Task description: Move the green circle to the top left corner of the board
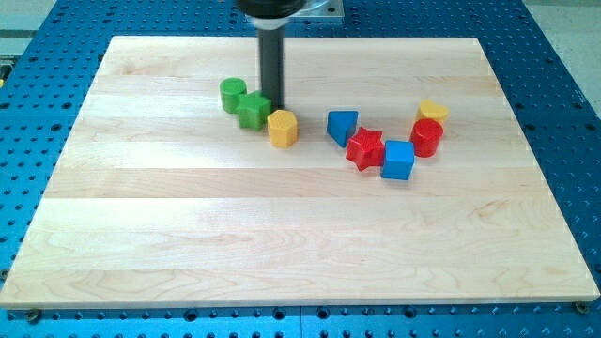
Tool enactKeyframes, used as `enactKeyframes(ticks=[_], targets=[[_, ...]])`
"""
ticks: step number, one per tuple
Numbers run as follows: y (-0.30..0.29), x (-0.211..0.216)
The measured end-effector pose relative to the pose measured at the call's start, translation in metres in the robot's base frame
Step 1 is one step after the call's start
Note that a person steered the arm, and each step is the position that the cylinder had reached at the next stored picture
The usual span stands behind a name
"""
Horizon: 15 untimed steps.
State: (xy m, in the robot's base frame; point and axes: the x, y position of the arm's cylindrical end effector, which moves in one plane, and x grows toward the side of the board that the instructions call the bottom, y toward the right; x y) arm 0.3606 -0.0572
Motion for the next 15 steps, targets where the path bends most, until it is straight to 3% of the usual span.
enactKeyframes(ticks=[1, 3, 4, 5, 7, 8, 10, 11, 15], targets=[[-0.039, 0.006], [-0.022, -0.058], [0.013, -0.062], [-0.055, -0.072], [-0.055, -0.1], [-0.096, -0.11], [-0.081, -0.129], [-0.122, -0.135], [-0.132, -0.132]])
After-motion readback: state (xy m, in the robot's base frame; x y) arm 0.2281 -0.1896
